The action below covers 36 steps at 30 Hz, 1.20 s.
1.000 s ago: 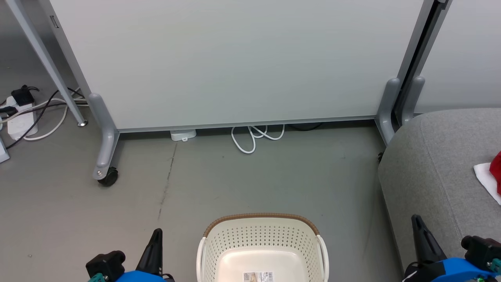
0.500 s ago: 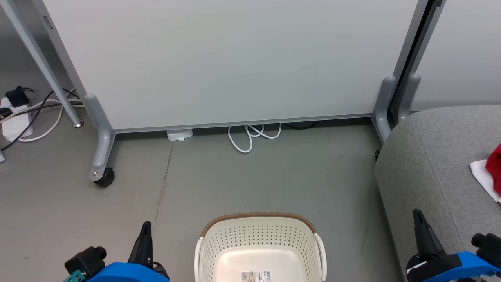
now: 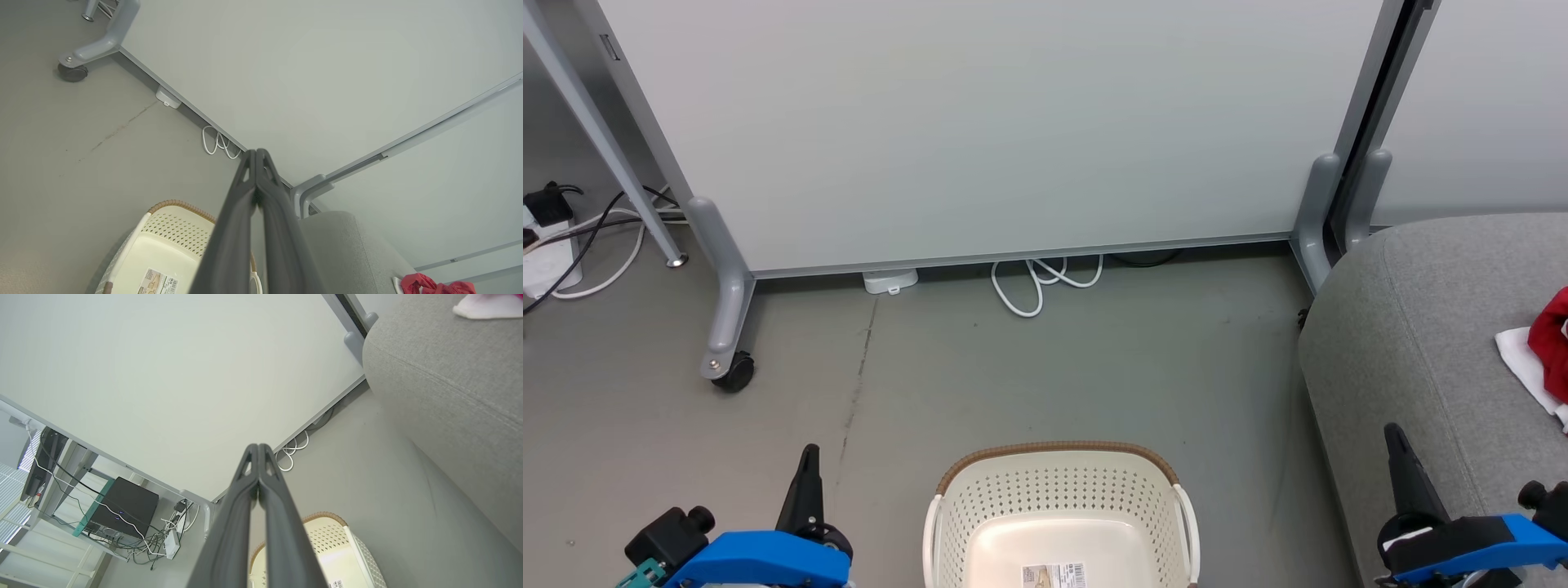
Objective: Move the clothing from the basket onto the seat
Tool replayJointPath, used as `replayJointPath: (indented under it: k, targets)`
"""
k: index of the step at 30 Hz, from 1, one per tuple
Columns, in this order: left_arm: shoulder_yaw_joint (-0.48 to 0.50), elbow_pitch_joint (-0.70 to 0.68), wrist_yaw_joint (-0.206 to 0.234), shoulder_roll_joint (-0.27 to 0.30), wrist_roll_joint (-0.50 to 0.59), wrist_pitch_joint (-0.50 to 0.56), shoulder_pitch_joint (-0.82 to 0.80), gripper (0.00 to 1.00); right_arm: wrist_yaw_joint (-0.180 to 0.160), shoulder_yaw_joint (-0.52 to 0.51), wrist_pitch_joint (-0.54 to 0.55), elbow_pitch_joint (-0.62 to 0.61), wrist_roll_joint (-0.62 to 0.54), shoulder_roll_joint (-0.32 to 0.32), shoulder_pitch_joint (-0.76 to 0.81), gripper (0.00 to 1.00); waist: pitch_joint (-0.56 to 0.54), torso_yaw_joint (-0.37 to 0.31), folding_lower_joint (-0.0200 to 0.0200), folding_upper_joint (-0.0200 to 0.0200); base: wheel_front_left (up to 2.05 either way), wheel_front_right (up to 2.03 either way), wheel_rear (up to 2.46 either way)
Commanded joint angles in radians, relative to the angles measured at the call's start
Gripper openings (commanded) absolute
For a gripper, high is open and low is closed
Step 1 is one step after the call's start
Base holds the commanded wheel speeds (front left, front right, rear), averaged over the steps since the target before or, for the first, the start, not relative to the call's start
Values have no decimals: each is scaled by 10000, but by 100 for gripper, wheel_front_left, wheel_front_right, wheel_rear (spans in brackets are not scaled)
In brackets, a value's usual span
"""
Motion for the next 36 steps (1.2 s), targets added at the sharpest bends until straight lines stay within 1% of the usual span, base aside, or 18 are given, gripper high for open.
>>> replayJointPath:
  k: [1,15,36]
  targets:
    - [103,-185,-11,24,-231,70,-307,0,3,3,46,-104,290,-73,-263,0,2,-7,0,0,0,0,0]
    - [471,-472,-14,-21,-1745,499,-392,0,3,23,320,-68,2053,-88,-431,0,36,-131,0,0,0,0,0]
    - [966,-841,-19,-82,-3675,1051,-516,0,4,49,664,-18,4284,-106,-656,0,87,-316,0,0,0,0,0]
